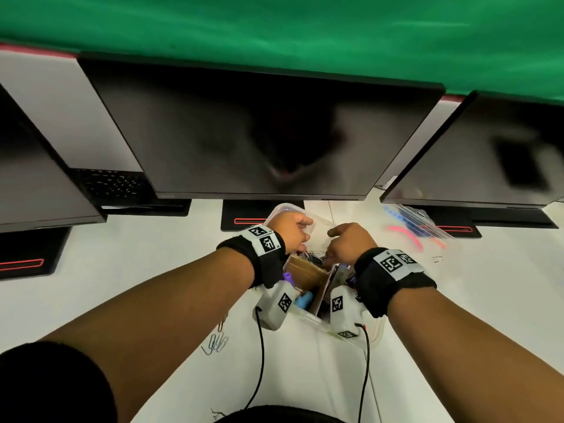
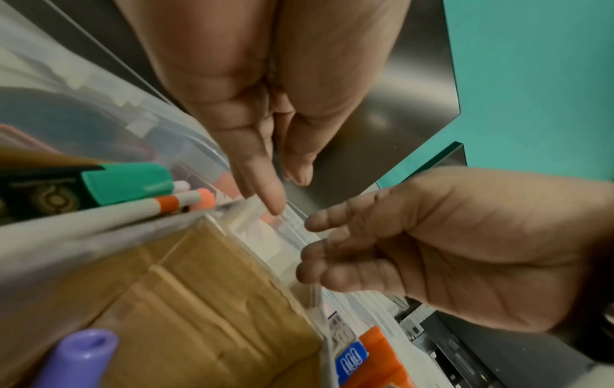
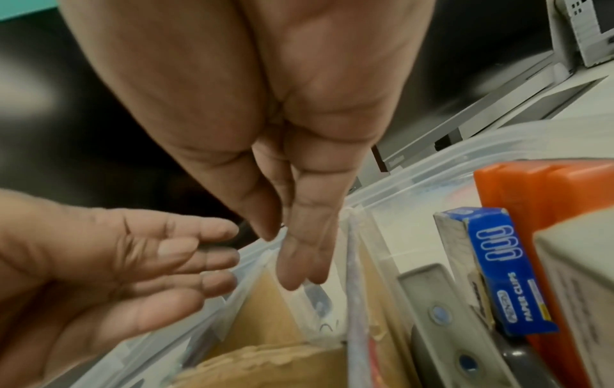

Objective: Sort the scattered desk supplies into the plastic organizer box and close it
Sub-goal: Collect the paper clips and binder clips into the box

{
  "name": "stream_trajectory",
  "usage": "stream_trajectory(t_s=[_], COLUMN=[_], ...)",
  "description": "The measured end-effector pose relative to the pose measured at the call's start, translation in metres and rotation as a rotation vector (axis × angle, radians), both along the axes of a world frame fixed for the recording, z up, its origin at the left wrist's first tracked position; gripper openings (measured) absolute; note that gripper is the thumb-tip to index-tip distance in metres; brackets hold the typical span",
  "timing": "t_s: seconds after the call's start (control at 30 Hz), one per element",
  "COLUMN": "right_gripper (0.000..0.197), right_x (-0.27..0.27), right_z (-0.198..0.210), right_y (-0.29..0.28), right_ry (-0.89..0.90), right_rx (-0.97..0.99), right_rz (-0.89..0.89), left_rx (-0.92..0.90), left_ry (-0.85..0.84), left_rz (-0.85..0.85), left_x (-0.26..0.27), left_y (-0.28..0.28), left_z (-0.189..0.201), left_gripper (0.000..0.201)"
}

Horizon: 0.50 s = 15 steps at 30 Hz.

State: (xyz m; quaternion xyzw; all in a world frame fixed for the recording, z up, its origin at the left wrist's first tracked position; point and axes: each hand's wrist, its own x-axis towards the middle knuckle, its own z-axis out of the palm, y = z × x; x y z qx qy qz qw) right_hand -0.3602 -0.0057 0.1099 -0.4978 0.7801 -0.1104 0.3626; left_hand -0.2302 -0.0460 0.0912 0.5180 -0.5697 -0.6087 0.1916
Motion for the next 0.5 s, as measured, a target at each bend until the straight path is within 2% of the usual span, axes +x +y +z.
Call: stream_trajectory(t_s=[0.1,0.2,0.27,0.4,0.5], right_gripper=[0.02,0.023,0.02,0.028,0.014], right_x=[-0.001,0.014,0.033,0.081,0.123], right_z=[-0.002,0.007,0.011,0.011,0.009], right_y=[-0.002,0.001,0.005,0.012,0.02], right_ry=[-0.036,-0.129,-0.158,-0.203,-0.131], right_rx=[-0.089,-0.115,-0.169,-0.22,-0.204], right_rz=[-0.075,-0.055,0.003,0.125,0.319], left_rx=[-0.042,-0.113,-0.166,-0.259,-0.254], left_ry=[0.012,-0.074,-0.132,-0.309,-0.46], left_rz=[0.002,-0.012,-0.016,-0.061,-0.118], left_x=[0.013,0.034,0.055,0.106,0.152], left_y=[0.0,0.001,0.002,0.007,0.011], left_z=[0.001,0.003,0.005,0.002,-0.011], left_gripper=[0.036,0.029,0.028,0.027,0.023])
